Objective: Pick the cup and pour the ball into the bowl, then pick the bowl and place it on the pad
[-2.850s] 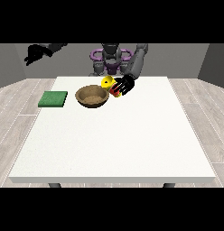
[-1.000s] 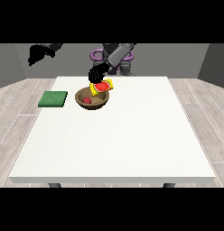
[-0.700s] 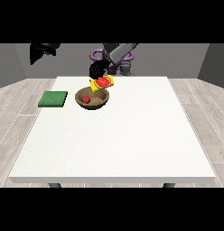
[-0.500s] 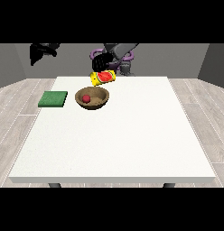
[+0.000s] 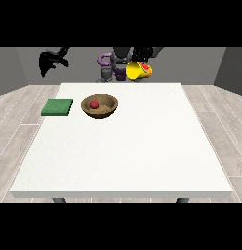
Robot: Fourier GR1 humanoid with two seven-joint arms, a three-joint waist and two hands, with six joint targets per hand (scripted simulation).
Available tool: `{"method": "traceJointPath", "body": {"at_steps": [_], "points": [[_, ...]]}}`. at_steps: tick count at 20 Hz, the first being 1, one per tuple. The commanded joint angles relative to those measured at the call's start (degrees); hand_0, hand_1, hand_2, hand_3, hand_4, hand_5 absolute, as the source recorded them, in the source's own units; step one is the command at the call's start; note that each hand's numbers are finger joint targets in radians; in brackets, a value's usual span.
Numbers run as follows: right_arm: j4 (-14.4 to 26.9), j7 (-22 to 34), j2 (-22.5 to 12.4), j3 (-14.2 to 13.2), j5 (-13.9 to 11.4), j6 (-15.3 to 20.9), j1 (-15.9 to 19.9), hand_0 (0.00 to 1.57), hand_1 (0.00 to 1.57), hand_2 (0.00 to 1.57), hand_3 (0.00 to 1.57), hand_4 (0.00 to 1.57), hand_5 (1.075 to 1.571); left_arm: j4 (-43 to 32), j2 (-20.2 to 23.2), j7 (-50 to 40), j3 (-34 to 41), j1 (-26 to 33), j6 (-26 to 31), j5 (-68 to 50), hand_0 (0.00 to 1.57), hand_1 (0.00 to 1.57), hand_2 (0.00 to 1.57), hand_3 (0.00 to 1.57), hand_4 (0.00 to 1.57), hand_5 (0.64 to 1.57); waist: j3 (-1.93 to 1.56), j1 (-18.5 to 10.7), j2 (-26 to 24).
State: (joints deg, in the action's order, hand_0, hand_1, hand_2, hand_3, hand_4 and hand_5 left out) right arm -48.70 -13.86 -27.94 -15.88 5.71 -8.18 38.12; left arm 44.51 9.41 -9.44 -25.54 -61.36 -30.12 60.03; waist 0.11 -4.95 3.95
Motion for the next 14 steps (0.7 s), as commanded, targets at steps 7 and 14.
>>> {"method": "traceJointPath", "body": {"at_steps": [7,14], "points": [[-3.3,2.2,5.6,1.5,0.9,2.7,3.4,0.0,0.0,0.5,0.63,0.61,1.57,10.5,-7.5,13.9,19.6,5.1,7.2,-36.3,0.59,0.59,0.4,0.34,1.15,1.466,0.85,-2.8,5.8],[-3.6,1.3,7.6,1.2,1.3,3.9,-0.6,0.0,0.0,0.4,0.43,0.68,1.571,17.0,-5.4,15.1,35.4,4.4,28.7,-64.5,0.0,0.0,0.0,0.0,0.47,1.54,0.48,-5.7,6.4]]}}
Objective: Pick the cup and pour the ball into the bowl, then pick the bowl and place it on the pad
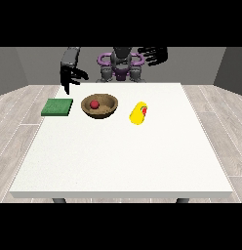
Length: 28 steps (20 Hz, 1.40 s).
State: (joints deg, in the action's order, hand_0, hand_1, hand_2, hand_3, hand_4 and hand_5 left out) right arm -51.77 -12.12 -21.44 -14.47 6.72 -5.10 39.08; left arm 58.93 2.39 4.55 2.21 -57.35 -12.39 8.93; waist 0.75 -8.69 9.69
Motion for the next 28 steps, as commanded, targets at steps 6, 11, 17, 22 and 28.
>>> {"method": "traceJointPath", "body": {"at_steps": [6,11,17,22,28], "points": [[-2.9,-0.9,5.2,1.7,0.9,0.1,-5.8,0.0,0.0,0.0,0.0,0.0,1.568,-2.9,16.1,-6.6,19.1,-0.9,29.2,-27.9,0.0,0.0,0.0,0.0,0.31,1.537,-0.61,-0.2,-0.7],[-4.8,-2.2,9.0,5.2,-1.4,1.5,-7.5,0.0,0.0,0.0,0.0,0.0,1.569,-7.1,24.7,-8.2,24.1,1.0,35.9,-32.6,0.0,0.0,0.0,0.0,0.25,1.547,-0.7,2.6,-0.7],[2.8,-7.5,9.3,3.6,-1.3,1.2,-6.4,0.0,0.0,0.0,0.0,0.0,1.571,-3.8,24.4,-9.9,23.1,0.8,34.2,-34.7,0.0,0.0,0.0,0.0,0.2,1.561,-0.78,2.1,1.2],[6.6,-8.3,7.6,2.4,-1.2,0.8,-2.9,0.0,0.0,0.0,0.0,0.0,1.571,-3.7,27.7,-14.3,23.8,-2.0,32.8,-37.2,0.0,0.0,0.0,0.0,0.16,1.563,-0.79,3.2,2.2],[11.9,-13.2,8.0,0.8,-0.8,0.5,-3.5,0.0,0.0,0.0,0.0,0.0,1.57,-3.2,30.2,-17.8,25.5,-1.9,37.3,-43.5,0.0,0.0,0.0,0.0,0.14,1.566,-0.8,0.4,5.5]]}}
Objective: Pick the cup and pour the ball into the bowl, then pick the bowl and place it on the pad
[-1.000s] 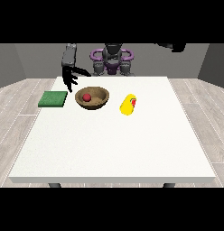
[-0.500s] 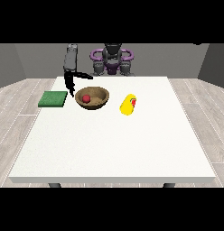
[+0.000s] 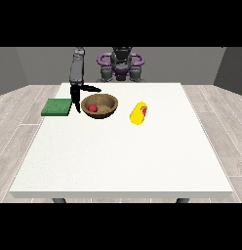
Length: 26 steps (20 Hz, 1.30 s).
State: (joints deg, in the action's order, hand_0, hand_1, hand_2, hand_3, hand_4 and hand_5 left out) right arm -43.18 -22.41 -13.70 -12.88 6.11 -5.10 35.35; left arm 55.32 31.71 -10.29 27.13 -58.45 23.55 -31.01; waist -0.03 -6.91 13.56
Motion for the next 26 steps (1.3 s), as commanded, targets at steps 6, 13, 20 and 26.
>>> {"method": "traceJointPath", "body": {"at_steps": [6,13,20,26], "points": [[10.2,-6.5,-3.7,-4.8,2.4,-2.8,4.1,0.0,0.0,0.0,0.0,0.0,1.569,6.8,0.1,-4.1,-1.4,-2.5,-2.6,-4.2,0.0,0.0,0.0,0.0,0.09,1.567,-0.06,-3.3,5.5],[14.0,-8.3,-2.1,-4.5,2.0,-2.5,3.4,0.0,0.0,0.0,0.0,0.0,1.567,8.9,2.0,-4.7,-0.9,1.4,-1.5,-6.3,0.0,0.0,0.0,0.0,0.0,1.569,-0.03,-3.5,4.0],[18.1,-0.6,-4.0,-4.1,0.3,2.6,2.5,1.57,1.57,1.57,1.11,0.95,1.569,8.7,2.5,-6.4,-1.0,-2.0,-1.0,-8.4,0.0,0.0,0.0,0.0,0.0,1.571,0.04,-5.0,8.2],[16.1,6.1,-9.4,-2.2,-1.9,3.2,5.7,1.57,1.57,1.57,1.56,1.05,1.569,3.9,5.5,-6.1,1.4,-0.2,0.7,-9.5,0.0,0.0,0.0,0.0,0.0,1.571,0.1,-2.0,4.4]]}}
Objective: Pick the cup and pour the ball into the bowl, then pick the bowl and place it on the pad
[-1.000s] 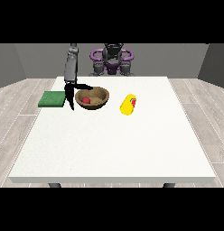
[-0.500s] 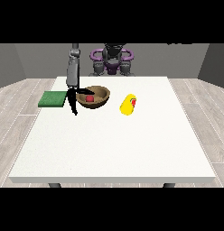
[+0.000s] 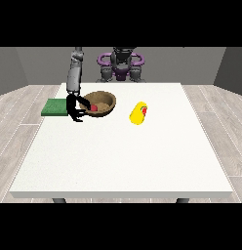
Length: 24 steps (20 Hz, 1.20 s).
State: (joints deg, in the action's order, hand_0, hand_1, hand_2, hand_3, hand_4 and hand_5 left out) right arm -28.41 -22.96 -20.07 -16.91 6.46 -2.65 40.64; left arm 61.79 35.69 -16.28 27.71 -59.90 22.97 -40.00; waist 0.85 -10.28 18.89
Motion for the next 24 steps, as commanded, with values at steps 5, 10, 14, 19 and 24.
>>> {"method": "traceJointPath", "body": {"at_steps": [5,10,14,19,24], "points": [[-2.9,16.2,0.1,6.7,-6.2,7.0,4.1,1.57,1.57,1.57,1.43,1.09,1.564,-10.3,2.5,3.6,2.5,7.3,4.7,0.8,0.0,0.0,0.0,0.0,0.0,1.571,-0.7,5.7,-8.5],[-4.0,20.3,-4.0,4.5,-3.5,1.5,8.5,1.57,1.57,1.57,1.15,1.14,1.553,-11.1,6.1,2.7,3.1,5.8,3.4,0.0,0.0,0.0,0.0,0.0,0.0,1.571,-0.84,7.9,-7.2],[-3.2,22.0,-12.1,4.2,-4.6,-2.6,8.5,1.57,1.57,1.57,0.97,1.18,1.561,-10.0,5.6,2.9,2.8,7.6,4.5,-0.7,0.0,0.0,0.0,0.0,0.0,1.571,-0.86,7.3,-7.1],[-0.4,17.0,-16.6,2.1,-4.1,-6.4,5.0,1.57,1.57,1.57,1.09,1.14,1.566,-5.0,3.7,1.6,0.7,6.6,0.8,-1.2,0.0,0.0,0.0,0.0,0.0,1.571,-0.93,6.9,-5.9],[1.6,12.7,-15.3,-1.5,-1.4,-4.4,0.5,1.57,1.57,1.57,0.97,1.15,1.565,-4.0,6.3,2.5,2.0,6.6,0.4,-1.7,0.0,0.0,0.0,0.0,0.0,1.571,-0.93,9.0,-3.9]]}}
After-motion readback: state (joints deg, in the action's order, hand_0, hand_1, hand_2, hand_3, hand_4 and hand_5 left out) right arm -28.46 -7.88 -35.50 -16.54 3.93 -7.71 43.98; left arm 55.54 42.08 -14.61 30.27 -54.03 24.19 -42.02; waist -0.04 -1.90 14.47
